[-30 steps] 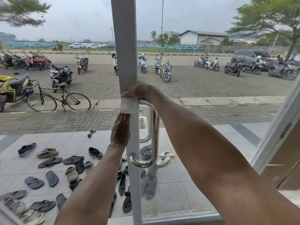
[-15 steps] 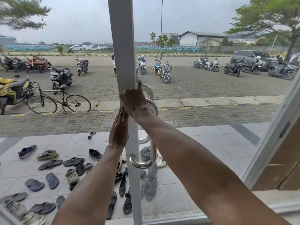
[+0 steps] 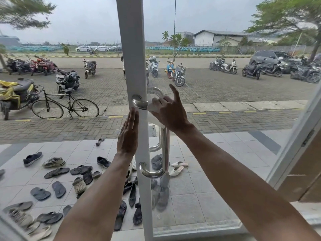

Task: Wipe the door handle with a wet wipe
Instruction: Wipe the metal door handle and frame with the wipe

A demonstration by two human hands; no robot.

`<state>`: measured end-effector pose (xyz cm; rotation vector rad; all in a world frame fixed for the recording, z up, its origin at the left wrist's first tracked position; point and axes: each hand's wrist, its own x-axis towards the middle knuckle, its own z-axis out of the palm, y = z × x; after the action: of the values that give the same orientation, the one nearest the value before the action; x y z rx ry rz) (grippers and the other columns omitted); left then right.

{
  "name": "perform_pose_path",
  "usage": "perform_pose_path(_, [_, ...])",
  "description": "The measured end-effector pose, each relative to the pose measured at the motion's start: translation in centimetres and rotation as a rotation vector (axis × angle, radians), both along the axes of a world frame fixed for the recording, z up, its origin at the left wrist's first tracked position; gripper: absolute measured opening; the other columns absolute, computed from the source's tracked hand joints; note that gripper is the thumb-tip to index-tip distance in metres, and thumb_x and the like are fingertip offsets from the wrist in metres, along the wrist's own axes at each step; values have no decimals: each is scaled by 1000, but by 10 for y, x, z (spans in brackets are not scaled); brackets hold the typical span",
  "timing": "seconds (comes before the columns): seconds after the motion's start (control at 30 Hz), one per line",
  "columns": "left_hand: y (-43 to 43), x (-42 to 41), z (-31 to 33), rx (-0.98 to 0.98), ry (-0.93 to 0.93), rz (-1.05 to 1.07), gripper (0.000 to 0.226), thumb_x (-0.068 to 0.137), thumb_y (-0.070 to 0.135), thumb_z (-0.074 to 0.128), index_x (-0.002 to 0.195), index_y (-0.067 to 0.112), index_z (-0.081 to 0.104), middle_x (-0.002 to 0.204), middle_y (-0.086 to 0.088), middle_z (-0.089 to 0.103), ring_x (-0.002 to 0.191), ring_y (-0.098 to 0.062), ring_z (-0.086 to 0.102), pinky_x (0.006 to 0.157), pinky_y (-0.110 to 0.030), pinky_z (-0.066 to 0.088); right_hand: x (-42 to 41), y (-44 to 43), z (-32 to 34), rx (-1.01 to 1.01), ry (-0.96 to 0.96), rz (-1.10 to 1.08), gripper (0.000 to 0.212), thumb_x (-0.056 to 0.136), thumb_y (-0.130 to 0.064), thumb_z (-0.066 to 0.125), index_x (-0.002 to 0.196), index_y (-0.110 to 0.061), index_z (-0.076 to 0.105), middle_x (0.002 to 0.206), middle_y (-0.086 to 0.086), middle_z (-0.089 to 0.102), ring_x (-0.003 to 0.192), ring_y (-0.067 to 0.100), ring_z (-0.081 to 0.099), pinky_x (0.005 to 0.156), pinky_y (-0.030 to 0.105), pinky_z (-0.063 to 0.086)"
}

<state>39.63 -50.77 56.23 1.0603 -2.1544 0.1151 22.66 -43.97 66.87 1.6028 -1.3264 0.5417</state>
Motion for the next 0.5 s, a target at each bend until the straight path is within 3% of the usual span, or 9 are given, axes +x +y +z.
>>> perform_pose_path(0.23, [5,-6,0,37,28,10,106,73,-29,50,159,13,5,166,5,-9,153,-16,7,109,-38,46,-1,12,-25,8,-452,57,45,95,-46,60,121,-10,68,93,5,79,87,23,75,123,53,21])
perform_pose_path(0.37, [6,-5,0,39,18,9,106,73,-28,50,159,14,4,166,5,-10,153,-16,6,104,-39,50,4,15,-41,-20,-652,68,42,97,-47,58,119,-13,68,92,3,78,89,21,75,123,49,19])
perform_pose_path(0.5, [7,-6,0,39,42,9,101,77,-25,50,158,13,3,166,4,-9,154,-15,4,110,-39,44,11,15,-59,-54,-829,57,46,96,-49,59,119,-11,69,96,5,79,91,21,76,122,50,23])
